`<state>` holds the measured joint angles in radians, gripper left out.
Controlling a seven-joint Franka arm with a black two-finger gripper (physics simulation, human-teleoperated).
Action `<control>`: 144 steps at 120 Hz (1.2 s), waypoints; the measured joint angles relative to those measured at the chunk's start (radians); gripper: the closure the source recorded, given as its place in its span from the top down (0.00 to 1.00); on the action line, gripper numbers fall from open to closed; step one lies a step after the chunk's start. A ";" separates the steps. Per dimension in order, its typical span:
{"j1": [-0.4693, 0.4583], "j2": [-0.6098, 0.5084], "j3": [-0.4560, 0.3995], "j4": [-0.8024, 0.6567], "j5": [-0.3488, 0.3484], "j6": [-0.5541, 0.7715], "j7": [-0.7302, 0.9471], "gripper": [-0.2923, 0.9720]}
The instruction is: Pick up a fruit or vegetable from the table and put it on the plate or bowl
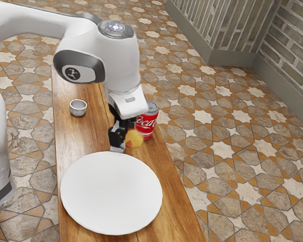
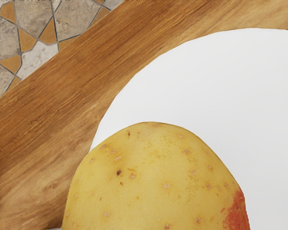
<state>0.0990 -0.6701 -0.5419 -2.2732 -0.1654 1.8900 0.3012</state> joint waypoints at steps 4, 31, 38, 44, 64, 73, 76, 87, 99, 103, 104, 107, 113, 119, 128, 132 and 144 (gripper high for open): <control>-0.001 0.000 -0.008 -0.002 -0.006 0.000 0.000 0.45; -0.003 -0.004 -0.029 -0.011 -0.028 0.001 0.002 0.45; -0.003 -0.006 -0.040 -0.011 -0.033 0.000 0.003 0.55; -0.002 -0.007 -0.045 -0.011 -0.039 -0.001 0.004 0.61; -0.002 -0.006 -0.043 -0.011 -0.047 -0.003 0.007 0.72; -0.002 -0.004 -0.041 -0.010 -0.049 -0.004 0.009 0.74; -0.001 -0.003 -0.038 -0.009 -0.049 -0.004 0.009 0.75; 0.028 0.069 0.029 0.067 -0.039 -0.007 0.010 0.76; 0.084 0.241 0.151 0.291 0.012 -0.046 0.007 0.76; 0.093 0.287 0.195 0.361 0.031 -0.066 0.003 0.76; 0.095 0.298 0.206 0.377 0.036 -0.071 0.001 0.77; 0.098 0.332 0.241 0.425 0.051 -0.090 -0.006 0.77; 0.102 0.396 0.301 0.506 0.078 -0.125 -0.021 0.77; 0.105 0.451 0.344 0.568 0.103 -0.154 -0.035 0.77; 0.108 0.519 0.370 0.637 0.129 -0.190 -0.062 0.77; 0.107 0.543 0.373 0.665 0.136 -0.207 -0.078 0.77; 0.105 0.584 0.377 0.711 0.149 -0.245 -0.122 0.77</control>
<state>0.2036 -0.0863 -0.1650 -1.5627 -0.0164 1.6455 0.1790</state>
